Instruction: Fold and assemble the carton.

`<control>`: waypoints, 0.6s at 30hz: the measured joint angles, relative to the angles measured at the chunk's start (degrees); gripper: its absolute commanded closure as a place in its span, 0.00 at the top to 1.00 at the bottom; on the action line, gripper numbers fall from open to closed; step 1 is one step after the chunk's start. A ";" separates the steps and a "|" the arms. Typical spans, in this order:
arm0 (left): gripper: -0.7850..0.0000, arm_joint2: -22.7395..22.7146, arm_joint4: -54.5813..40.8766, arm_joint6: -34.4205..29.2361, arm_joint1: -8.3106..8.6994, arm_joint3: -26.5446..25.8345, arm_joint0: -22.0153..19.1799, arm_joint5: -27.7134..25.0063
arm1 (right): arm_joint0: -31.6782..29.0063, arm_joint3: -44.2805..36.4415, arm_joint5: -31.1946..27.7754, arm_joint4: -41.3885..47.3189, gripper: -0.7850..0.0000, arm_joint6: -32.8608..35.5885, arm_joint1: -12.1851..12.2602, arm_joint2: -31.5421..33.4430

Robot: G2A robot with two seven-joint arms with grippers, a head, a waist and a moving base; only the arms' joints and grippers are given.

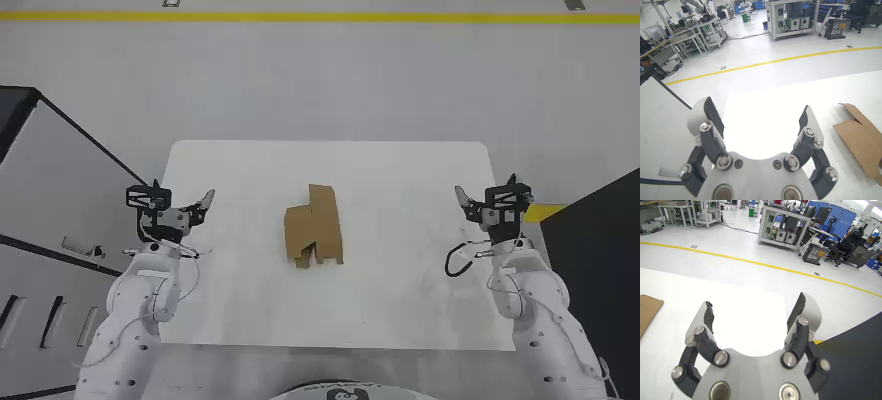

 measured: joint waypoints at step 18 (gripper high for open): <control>1.00 4.95 9.43 2.75 0.03 -4.25 3.50 -5.17 | 0.00 0.00 0.00 0.00 1.00 0.00 0.00 0.00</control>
